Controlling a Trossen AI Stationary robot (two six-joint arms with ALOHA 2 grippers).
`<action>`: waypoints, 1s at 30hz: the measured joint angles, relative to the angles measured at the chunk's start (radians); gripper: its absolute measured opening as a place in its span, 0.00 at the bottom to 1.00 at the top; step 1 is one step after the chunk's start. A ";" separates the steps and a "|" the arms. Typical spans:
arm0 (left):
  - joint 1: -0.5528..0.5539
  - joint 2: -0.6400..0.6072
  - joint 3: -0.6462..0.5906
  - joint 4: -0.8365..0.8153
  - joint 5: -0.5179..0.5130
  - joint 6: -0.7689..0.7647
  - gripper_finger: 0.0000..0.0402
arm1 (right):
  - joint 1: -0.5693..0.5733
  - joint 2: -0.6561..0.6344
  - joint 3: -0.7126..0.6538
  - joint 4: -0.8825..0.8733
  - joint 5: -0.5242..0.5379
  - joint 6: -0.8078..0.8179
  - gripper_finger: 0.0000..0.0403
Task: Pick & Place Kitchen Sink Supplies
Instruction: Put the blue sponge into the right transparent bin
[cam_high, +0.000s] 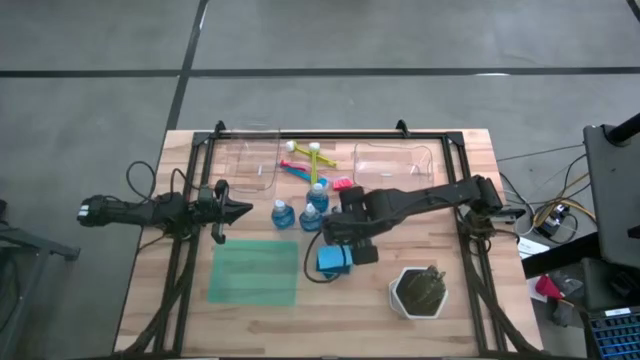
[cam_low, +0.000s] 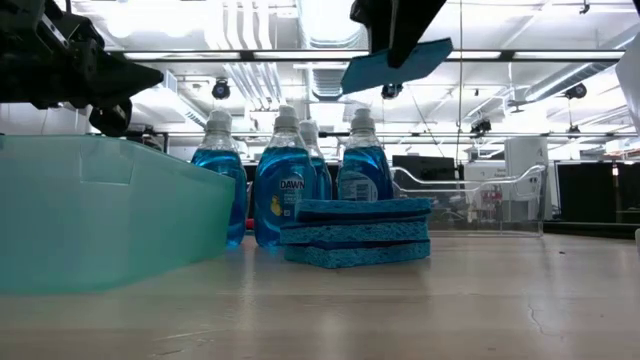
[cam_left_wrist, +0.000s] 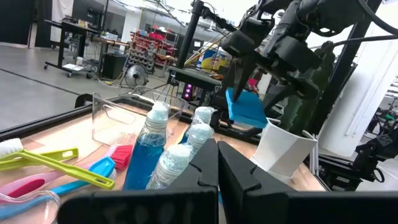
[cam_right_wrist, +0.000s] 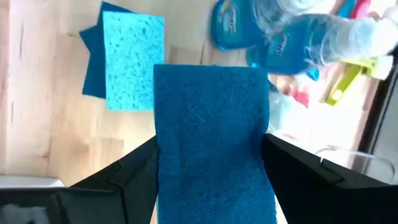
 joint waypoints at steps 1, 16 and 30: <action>0.000 0.000 0.000 0.000 0.000 0.000 0.00 | -0.001 -0.003 0.002 -0.007 0.008 0.000 0.63; 0.000 0.000 0.000 -0.002 0.000 0.000 0.00 | -0.003 -0.143 -0.012 -0.103 0.182 0.063 0.61; 0.000 0.001 0.000 -0.012 0.000 0.000 0.00 | -0.010 -0.290 -0.282 0.042 0.183 0.122 0.60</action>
